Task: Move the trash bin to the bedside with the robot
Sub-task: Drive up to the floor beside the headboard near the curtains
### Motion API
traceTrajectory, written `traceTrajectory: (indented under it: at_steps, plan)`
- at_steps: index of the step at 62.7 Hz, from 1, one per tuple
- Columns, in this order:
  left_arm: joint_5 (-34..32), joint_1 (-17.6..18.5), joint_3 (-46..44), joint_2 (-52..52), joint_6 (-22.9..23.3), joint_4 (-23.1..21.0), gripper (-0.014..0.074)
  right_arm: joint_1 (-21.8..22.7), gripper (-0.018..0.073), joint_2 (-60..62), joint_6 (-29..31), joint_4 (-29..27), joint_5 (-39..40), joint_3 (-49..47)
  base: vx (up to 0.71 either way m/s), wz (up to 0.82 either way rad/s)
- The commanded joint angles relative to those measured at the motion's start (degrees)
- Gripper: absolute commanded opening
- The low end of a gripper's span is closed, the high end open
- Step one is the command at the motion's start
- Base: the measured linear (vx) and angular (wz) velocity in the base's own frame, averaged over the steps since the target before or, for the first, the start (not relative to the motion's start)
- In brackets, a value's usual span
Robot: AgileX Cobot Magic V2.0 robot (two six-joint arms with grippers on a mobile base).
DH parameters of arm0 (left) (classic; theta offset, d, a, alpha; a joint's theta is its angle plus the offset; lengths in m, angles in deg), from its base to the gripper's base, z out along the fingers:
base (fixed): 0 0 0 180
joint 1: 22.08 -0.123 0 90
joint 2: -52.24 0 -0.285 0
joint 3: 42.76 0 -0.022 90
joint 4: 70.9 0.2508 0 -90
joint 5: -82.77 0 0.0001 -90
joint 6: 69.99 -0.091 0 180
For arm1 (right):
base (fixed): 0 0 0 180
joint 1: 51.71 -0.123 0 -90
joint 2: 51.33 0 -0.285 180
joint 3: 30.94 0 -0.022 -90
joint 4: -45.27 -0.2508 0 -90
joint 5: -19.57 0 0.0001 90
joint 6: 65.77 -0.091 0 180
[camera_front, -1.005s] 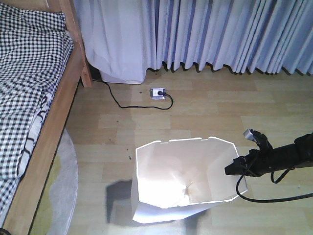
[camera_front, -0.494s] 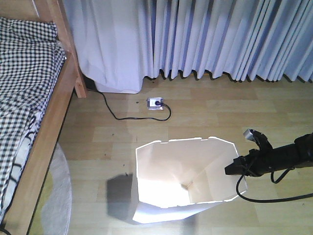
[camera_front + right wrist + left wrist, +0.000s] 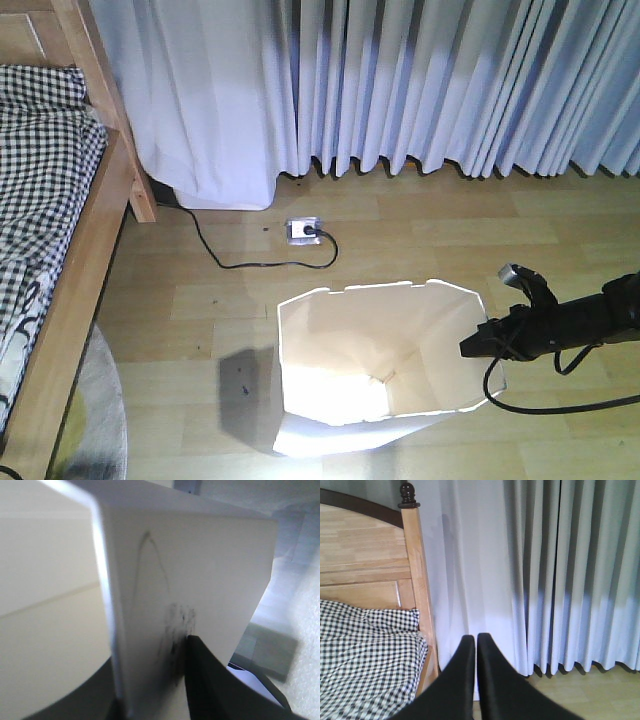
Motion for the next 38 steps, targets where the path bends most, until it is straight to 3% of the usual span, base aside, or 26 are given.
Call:
traceTrajectory:
  at_steps: [1, 38]
  plan:
    - [-4.2, -0.1, 0.7, -0.5, 0.8, -0.5, -0.0006, 0.2, -0.0004, 4.2, 0.3, -2.8, -14.9, -0.2, 0.18, -0.02]
    - [-4.2, -0.1, 0.7, -0.5, 0.8, -0.5, -0.0006, 0.2, -0.0004, 4.2, 0.3, -2.8, -14.9, -0.2, 0.18, 0.04]
